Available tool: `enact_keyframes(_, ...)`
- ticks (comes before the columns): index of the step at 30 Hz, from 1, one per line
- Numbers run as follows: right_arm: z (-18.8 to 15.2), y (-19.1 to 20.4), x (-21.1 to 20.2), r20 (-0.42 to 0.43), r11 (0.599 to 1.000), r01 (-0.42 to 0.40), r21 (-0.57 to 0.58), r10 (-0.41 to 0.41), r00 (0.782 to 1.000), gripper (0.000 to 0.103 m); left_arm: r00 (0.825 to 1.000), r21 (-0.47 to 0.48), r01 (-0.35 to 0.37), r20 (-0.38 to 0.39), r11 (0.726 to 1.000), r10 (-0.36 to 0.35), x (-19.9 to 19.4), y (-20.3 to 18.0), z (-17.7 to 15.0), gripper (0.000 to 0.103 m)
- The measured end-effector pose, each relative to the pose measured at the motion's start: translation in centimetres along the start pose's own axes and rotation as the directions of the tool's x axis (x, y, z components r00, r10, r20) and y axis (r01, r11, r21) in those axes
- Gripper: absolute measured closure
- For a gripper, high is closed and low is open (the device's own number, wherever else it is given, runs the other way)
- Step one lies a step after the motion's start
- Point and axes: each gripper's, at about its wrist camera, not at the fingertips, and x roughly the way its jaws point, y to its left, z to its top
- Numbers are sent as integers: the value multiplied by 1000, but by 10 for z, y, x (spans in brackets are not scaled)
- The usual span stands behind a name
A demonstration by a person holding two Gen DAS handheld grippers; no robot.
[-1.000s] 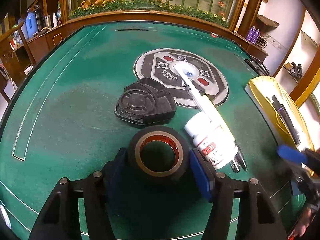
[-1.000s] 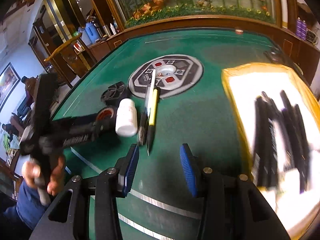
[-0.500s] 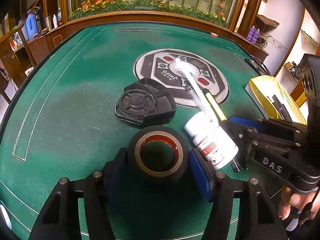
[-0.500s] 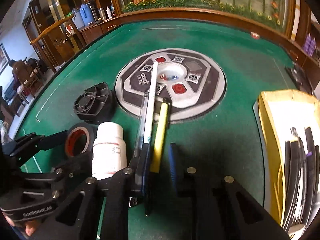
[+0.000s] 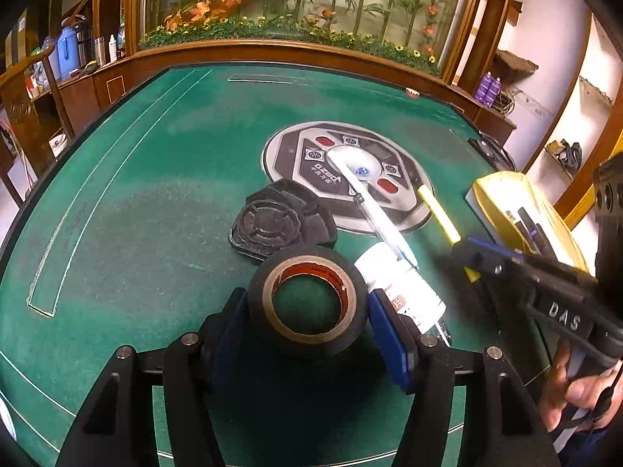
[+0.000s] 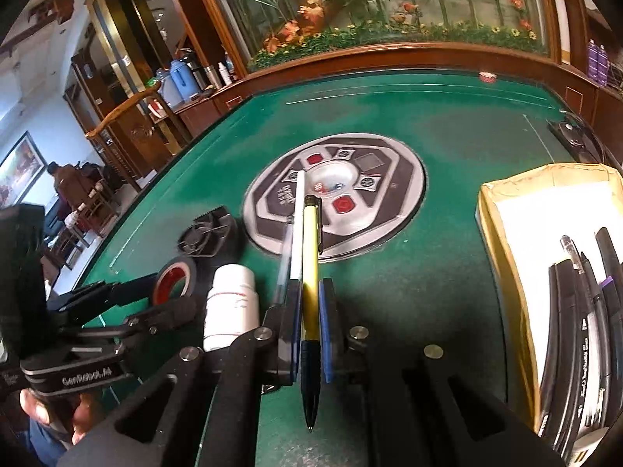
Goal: Organize rigid objects
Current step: 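Grasp the black tape roll with the left tool while the right tool grasps the yellow pen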
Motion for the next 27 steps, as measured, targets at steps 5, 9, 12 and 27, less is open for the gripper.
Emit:
enact_keyframes(5, -2, 9, -3, 4, 1000, -29, -13, 29, 1000, 95, 1000, 9, -4, -4, 1000, 4, 1, -2, 0, 37)
enact_keyframes(9, -6, 2, -11, 22, 998, -45, 39, 44, 999, 95, 1000, 36, -22, 5, 999, 22, 0, -8, -2, 37)
enact_keyframes(12, -15, -3, -29, 55, 995, -64, 79, 60, 997, 95, 999, 43, -36, 9, 998, 36, -6, -13, -6, 37)
enact_keyframes(27, -44, -60, -130, 187, 983, -77, 168, 45, 981, 95, 997, 203, 65, 18, 977, -70, -43, -136, -16, 37)
